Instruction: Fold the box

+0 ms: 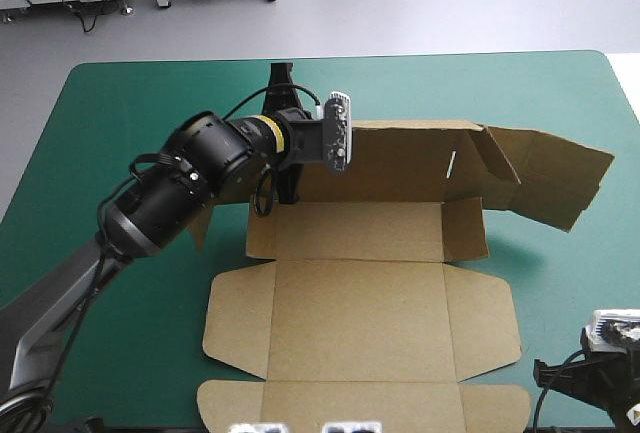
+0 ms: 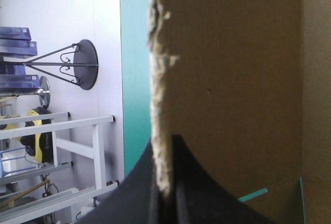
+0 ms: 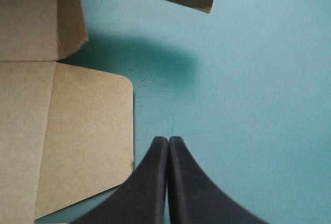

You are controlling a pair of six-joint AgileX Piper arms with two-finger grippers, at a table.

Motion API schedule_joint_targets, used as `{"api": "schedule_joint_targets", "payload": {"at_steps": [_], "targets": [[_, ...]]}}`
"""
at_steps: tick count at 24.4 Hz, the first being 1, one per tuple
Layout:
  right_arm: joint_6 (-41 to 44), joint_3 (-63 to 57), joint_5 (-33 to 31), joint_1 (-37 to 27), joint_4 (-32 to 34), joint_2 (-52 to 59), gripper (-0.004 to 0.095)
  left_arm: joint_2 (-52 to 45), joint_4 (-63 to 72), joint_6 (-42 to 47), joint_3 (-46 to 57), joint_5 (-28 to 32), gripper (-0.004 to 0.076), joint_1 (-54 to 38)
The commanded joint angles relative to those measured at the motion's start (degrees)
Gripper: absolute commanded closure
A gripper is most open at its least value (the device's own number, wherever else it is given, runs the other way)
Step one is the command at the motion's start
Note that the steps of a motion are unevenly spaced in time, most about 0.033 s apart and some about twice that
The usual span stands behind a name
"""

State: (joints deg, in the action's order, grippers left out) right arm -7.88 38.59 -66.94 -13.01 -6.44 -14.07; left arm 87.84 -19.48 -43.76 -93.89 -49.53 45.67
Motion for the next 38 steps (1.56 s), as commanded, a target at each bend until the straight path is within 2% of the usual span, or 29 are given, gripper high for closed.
{"api": "schedule_joint_targets", "payload": {"at_steps": [1, 3, 5, 7, 10, 13, 16, 19, 23, 26, 35, 38], "targets": [[3.09, 5.55, -1.30, 0.24, -1.25, -0.74, 0.0927, -2.80, -8.83, 6.87, 3.39, 7.39, 0.0734, 2.69], [4.88, 8.57, -3.05, 0.24, -2.91, -0.74, 0.0928, -2.80, -18.69, 14.54, 7.70, 9.19, 0.0734, 4.97], [6.35, 12.70, -3.05, 0.24, -5.20, -2.12, 0.0927, -2.80, -31.51, 28.71, 12.95, 9.78, 0.0734, 7.08], [6.11, 17.49, -2.82, 0.24, -6.68, -6.83, 0.0928, -3.89, -36.71, 35.92, 17.58, 10.41, 0.0734, 7.65], [3.80, 25.48, 0.96, 0.24, -9.90, -15.88, 0.0928, -7.41, -39.23, 42.20, 25.63, 14.58, 0.0734, 7.65], [-1.11, 36.59, 2.64, 0.24, -18.16, -30.98, 0.0928, -11.56, -44.39, 48.89, 34.00, 17.55, 0.0734, 7.65], [-4.47, 44.11, 2.64, 0.24, -24.53, -41.51, 0.0928, -13.40, -46.17, 50.02, 37.94, 17.55, 0.0734, 7.65], [-5.11, 50.85, 1.22, 0.24, -27.72, -49.78, 0.0928, -13.94, -46.44, 51.15, 39.47, 17.88, 0.0734, 7.65], [-5.11, 60.93, -5.22, 0.24, -28.58, -61.33, 0.0928, -13.94, -46.57, 51.66, 39.73, 18.63, 0.0734, 7.65], [-4.72, 65.68, -5.22, 0.24, -29.92, -69.09, 0.0928, -13.94, -47.26, 52.90, 39.73, 20.18, 0.0734, 7.65], [-6.19, 65.93, -5.22, 0.38, -32.43, -82.17, 0.0928, -13.94, -48.04, 52.75, 39.73, 21.89, 0.0734, 7.65], [-7.41, 63.36, -5.22, 0.51, -29.36, -82.71, 0.0928, -13.94, -48.04, 52.83, 39.73, 22.04, 0.0734, 7.65]]}}
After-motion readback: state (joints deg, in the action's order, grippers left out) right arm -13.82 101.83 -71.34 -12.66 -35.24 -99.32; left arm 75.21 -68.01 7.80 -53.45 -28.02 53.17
